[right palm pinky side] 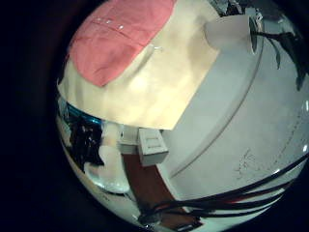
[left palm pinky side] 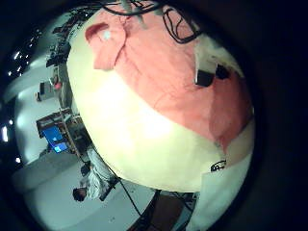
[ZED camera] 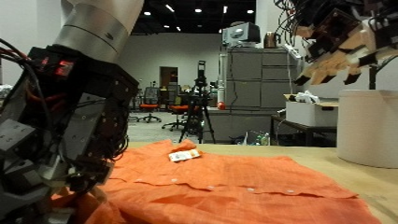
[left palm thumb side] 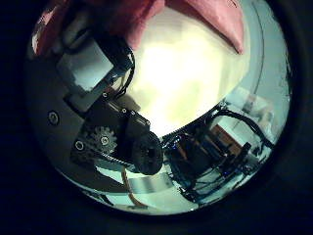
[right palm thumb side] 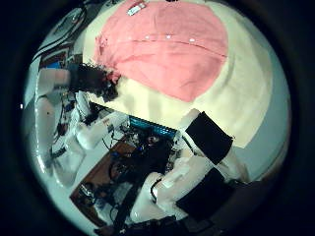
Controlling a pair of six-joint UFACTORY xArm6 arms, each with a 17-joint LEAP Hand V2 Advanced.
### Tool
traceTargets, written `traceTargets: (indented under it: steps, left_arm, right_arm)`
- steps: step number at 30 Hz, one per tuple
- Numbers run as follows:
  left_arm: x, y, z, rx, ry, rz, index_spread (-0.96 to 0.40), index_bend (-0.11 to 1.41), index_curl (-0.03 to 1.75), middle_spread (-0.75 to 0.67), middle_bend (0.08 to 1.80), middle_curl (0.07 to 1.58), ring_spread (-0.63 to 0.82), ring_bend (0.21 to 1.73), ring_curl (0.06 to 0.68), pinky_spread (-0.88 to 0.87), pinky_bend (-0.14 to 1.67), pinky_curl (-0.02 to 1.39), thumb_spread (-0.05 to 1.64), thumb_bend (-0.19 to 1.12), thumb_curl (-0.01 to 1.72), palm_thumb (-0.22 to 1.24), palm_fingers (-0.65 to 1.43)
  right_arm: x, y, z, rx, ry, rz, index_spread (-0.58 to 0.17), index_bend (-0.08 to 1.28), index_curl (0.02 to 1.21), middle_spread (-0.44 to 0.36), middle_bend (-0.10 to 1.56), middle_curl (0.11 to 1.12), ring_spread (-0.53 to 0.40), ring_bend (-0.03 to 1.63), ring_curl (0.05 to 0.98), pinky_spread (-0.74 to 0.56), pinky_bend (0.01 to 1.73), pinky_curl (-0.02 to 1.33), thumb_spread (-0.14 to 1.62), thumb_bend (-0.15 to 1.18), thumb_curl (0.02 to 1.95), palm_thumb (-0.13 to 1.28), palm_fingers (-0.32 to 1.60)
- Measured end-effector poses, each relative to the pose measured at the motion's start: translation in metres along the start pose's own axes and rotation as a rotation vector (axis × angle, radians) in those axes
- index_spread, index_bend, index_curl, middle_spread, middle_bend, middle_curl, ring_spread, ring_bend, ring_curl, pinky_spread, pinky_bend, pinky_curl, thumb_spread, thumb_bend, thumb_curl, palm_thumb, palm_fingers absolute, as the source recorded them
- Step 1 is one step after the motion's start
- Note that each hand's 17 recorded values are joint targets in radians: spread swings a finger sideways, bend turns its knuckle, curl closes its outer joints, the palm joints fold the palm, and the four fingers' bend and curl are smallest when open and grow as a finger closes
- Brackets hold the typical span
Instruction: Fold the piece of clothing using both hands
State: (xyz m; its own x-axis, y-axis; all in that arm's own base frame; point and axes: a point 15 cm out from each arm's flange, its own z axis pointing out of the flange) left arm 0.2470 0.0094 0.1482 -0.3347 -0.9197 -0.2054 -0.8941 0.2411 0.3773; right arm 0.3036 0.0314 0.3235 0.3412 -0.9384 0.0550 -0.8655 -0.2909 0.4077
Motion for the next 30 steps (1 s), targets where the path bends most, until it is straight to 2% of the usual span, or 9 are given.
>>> traceTargets:
  steps: [5, 11, 17, 26, 30]
  left_arm:
    - [-0.002, 0.004, -0.012, -0.018, -0.003, 0.001, -0.56, 0.45, 0.51, -0.57, 0.85, 0.62, -0.60, 0.87, 0.379, -0.74, 1.00, 0.48, 1.13, 0.13, 0.70, 0.86, 1.24]
    - [0.002, 0.003, -0.023, -0.008, 0.006, 0.002, -0.60, 0.50, 0.58, -0.55, 0.91, 0.62, -0.59, 0.90, 0.401, -0.74, 1.02, 0.47, 1.15, 0.13, 0.80, 0.81, 1.22]
    - [0.009, -0.003, -0.035, 0.017, 0.011, 0.007, -0.61, 0.49, 0.62, -0.54, 0.94, 0.62, -0.59, 0.93, 0.412, -0.73, 1.04, 0.48, 1.16, 0.14, 0.89, 0.79, 1.21]
    - [0.012, -0.008, -0.047, 0.040, 0.033, -0.005, -0.62, 0.48, 0.68, -0.53, 0.97, 0.60, -0.58, 0.94, 0.420, -0.73, 1.06, 0.47, 1.18, 0.15, 1.02, 0.76, 1.20]
    - [0.008, -0.014, -0.059, 0.065, 0.043, -0.019, -0.63, 0.48, 0.70, -0.53, 0.98, 0.59, -0.57, 0.94, 0.421, -0.73, 1.07, 0.47, 1.18, 0.16, 1.08, 0.75, 1.20]
  right_arm:
    - [-0.004, -0.007, 0.034, -0.029, 0.000, -0.013, -0.356, 0.17, 0.33, 0.014, 0.20, 0.33, 0.137, 0.25, 0.241, 0.24, 0.20, 0.31, 1.40, -0.01, 0.28, 0.63, 0.28]
    - [-0.012, -0.016, 0.078, -0.046, 0.003, -0.030, -0.327, 0.16, 0.32, -0.009, 0.21, 0.34, 0.032, 0.37, 0.273, 0.12, 0.19, 0.30, 1.42, 0.00, 0.28, 0.66, 0.39]
    - [-0.024, -0.022, 0.117, -0.064, 0.011, -0.061, -0.296, 0.14, 0.30, -0.029, 0.24, 0.36, -0.012, 0.42, 0.289, 0.06, 0.22, 0.30, 1.38, -0.02, 0.28, 0.63, 0.37]
    - [-0.032, -0.009, 0.150, -0.131, 0.009, -0.081, -0.261, 0.14, 0.28, -0.011, 0.23, 0.37, 0.075, 0.35, 0.271, 0.15, 0.29, 0.32, 1.34, -0.02, 0.28, 0.59, 0.19]
    - [-0.032, -0.013, 0.151, -0.116, 0.011, -0.080, -0.259, 0.15, 0.27, -0.006, 0.23, 0.37, 0.098, 0.34, 0.266, 0.17, 0.30, 0.32, 1.29, -0.02, 0.29, 0.56, 0.18]
